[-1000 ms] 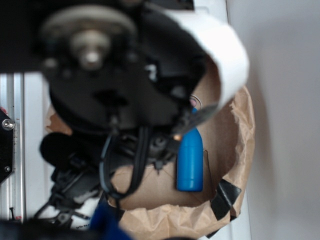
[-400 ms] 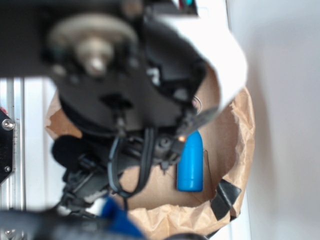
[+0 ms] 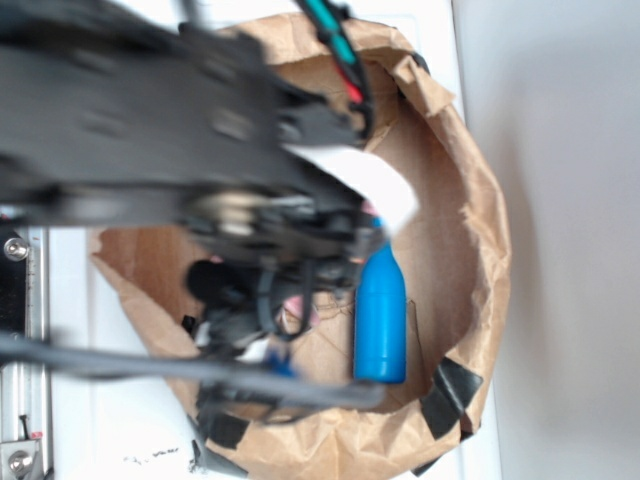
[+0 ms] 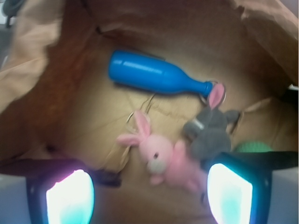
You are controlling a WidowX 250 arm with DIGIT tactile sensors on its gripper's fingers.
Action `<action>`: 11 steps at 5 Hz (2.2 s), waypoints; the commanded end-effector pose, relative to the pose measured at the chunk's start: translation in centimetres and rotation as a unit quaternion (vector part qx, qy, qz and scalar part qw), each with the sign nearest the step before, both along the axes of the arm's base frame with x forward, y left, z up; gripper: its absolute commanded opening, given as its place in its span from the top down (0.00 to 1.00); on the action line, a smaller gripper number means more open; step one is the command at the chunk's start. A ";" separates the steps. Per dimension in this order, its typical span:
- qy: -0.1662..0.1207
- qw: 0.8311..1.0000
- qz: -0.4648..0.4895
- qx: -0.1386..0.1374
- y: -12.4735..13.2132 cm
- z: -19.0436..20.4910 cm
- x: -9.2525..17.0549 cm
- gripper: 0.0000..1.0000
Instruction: Grab the pink bunny.
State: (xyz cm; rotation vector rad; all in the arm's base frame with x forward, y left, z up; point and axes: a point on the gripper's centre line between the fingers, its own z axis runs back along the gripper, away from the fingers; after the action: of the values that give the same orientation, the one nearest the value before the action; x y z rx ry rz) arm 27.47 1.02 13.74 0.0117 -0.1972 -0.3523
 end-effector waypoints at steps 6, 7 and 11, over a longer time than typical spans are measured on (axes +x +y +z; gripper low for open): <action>-0.085 0.942 -0.326 0.010 -7.7 -6.4 -3.0 0.00; -0.049 0.942 -0.331 0.027 -7.8 -8.3 -3.1 0.00; -0.009 0.957 -0.288 0.024 -5.7 -9.3 -2.3 1.00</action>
State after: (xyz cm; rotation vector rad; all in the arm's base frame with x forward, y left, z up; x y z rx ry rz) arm 25.37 -4.62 3.50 -0.0112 -0.1725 -0.9313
